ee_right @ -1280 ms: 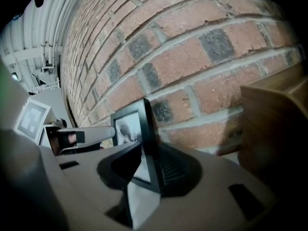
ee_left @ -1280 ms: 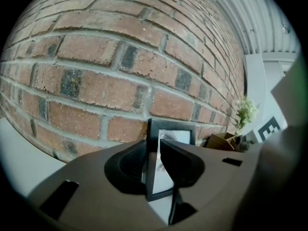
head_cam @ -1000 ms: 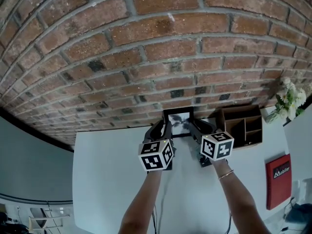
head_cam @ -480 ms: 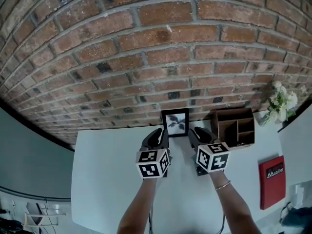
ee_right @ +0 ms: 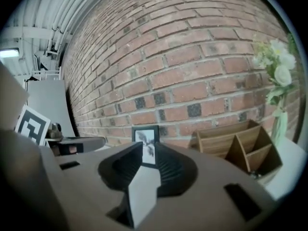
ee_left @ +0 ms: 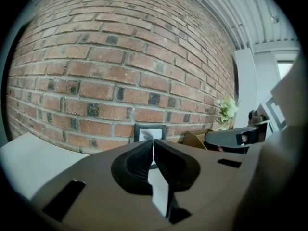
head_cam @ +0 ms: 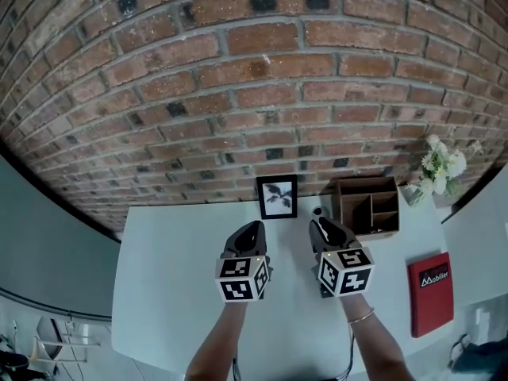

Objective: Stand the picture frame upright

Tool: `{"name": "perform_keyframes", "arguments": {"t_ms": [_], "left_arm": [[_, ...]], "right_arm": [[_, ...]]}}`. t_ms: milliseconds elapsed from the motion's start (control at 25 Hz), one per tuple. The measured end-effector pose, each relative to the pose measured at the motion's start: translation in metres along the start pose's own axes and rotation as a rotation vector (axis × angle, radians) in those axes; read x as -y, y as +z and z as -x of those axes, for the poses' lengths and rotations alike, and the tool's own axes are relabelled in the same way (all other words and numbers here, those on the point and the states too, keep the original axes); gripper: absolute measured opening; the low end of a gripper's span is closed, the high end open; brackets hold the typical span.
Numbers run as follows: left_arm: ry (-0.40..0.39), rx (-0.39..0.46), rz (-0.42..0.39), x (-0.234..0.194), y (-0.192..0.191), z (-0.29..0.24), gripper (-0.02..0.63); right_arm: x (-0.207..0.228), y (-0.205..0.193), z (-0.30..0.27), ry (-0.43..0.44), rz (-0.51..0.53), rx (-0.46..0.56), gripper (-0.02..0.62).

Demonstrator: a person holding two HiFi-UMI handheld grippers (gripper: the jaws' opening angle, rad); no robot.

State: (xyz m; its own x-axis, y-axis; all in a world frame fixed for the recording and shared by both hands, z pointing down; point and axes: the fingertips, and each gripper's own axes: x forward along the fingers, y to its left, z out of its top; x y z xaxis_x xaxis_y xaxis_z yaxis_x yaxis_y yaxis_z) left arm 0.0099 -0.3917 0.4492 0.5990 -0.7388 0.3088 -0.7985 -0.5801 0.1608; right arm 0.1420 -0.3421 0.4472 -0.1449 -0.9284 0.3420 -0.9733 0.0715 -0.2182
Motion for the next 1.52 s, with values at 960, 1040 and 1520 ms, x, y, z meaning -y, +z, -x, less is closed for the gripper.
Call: {"name": "perform_keyframes", "arguments": {"t_ms": [960,1040,1520], "left_arm": [[0.05,0.059,-0.015,0.031,-0.002,0.118,-0.005],[0.048,0.06,-0.009,0.032,-0.003,0.122,-0.005],[0.038,0.032,0.003,0.049,-0.016,0.135,-0.005]], "right_arm": [[-0.032,-0.019,0.115,-0.003,0.043,0.03,0.002],[-0.032,-0.019,0.119,-0.007,0.042,0.033,0.002],[-0.027,-0.028,0.14,-0.032,0.025,0.028,0.002]]}}
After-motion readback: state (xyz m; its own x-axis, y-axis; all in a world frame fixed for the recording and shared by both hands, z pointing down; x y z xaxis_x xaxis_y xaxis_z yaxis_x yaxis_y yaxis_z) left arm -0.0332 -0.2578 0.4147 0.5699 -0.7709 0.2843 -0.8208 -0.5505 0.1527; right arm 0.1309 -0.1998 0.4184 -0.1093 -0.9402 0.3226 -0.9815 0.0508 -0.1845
